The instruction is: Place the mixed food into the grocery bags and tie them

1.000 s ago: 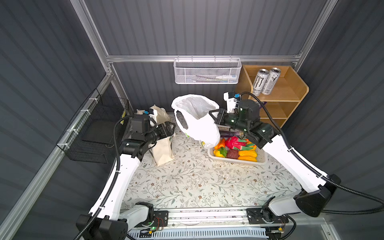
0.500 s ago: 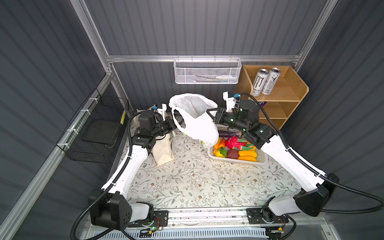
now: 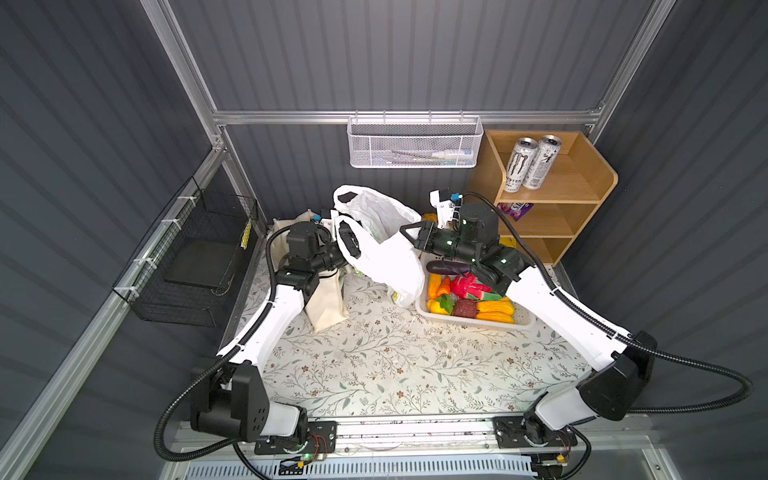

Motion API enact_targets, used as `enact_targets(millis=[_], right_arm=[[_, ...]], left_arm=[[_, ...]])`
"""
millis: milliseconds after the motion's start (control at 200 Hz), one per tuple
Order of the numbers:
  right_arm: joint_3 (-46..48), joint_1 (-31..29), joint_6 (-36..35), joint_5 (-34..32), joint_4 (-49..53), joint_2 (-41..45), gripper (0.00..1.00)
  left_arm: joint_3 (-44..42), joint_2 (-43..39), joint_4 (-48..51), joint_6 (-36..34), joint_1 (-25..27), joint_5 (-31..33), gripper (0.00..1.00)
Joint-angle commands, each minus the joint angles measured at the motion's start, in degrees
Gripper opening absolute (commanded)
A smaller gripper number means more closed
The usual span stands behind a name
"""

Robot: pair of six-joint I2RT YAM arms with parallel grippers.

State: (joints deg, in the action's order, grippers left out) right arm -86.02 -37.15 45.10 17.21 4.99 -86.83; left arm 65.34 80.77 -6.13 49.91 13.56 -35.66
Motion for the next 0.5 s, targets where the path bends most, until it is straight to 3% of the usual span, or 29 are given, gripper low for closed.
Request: enact_targets(millis=[0,280,495], right_arm=[[3.64,0.09,0.94,0.07,-2.76,1.78,0.0],[16.5,0.91,0.52,-4.47,-3.3,7.7,0.04],[22.35,1.78,0.04,-5.54,-2.34,10.67,0.05]], left_arm=[[0.97,-0.26,1.47,-2.1,0.35,-0.45,0.02],[5.73,-0.74,13.27,-10.78,0.24,1.9,0.0],[6.03,-0.19,14.22,-11.11,0.24,2.81,0.0]])
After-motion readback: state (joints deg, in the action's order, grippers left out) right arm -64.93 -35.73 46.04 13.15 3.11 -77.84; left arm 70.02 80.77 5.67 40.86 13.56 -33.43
